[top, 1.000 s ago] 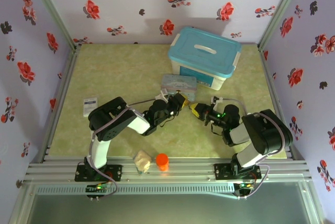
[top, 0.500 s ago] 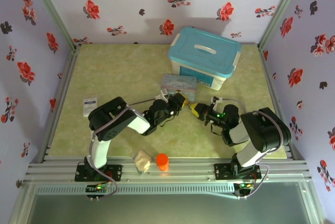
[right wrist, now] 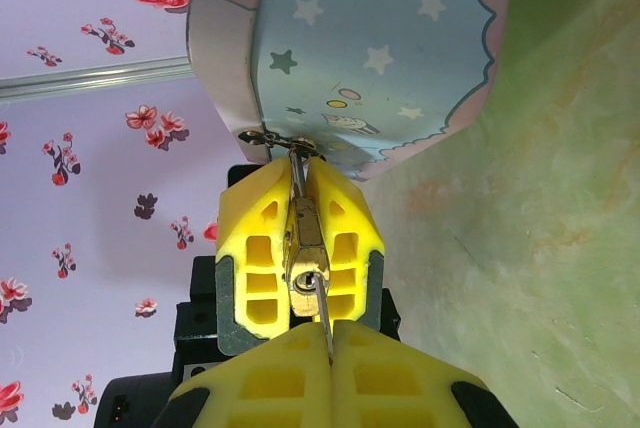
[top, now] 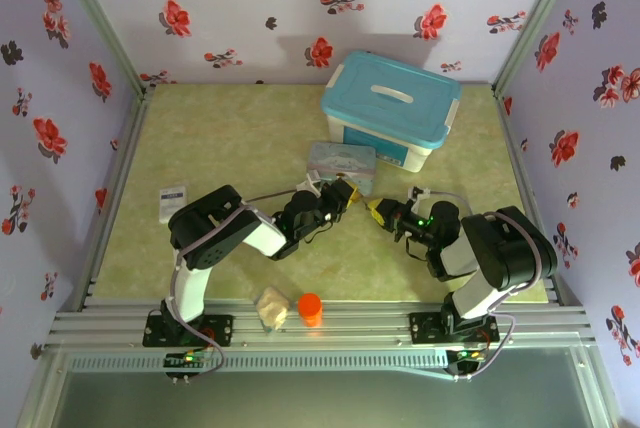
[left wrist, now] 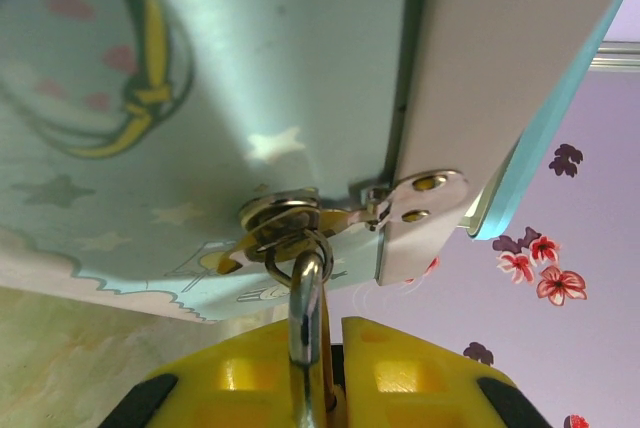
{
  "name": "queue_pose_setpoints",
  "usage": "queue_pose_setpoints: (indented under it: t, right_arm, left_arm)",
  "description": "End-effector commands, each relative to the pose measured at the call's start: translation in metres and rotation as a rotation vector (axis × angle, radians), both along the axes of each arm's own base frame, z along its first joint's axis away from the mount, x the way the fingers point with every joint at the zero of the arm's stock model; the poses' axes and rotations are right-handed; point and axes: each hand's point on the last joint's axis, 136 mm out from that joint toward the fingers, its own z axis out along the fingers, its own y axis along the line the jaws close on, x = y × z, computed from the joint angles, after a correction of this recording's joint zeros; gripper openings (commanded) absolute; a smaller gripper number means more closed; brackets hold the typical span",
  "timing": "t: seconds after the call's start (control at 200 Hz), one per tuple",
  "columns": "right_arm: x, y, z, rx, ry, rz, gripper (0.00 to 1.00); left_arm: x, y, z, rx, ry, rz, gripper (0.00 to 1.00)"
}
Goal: Unlock the padlock with the key
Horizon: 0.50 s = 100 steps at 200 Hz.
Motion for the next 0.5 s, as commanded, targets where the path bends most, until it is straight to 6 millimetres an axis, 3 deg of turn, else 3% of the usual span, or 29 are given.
queue_pose_setpoints:
  t: [0.0, 0.495]
  right_arm:
    - [-0.002, 0.001, 0.008, -0.004, -0.046, 0.011, 0.0]
    - [0.0, 0.013, 0.009, -0.001, -0.051, 0.04, 0.0]
  left_arm:
    - [0.001, -0.006, 0.041, -0.109, -0.076, -0.017, 0.0]
    - [-0.002, -0.011, 0.04, -0.113, -0.073, -0.028, 0.0]
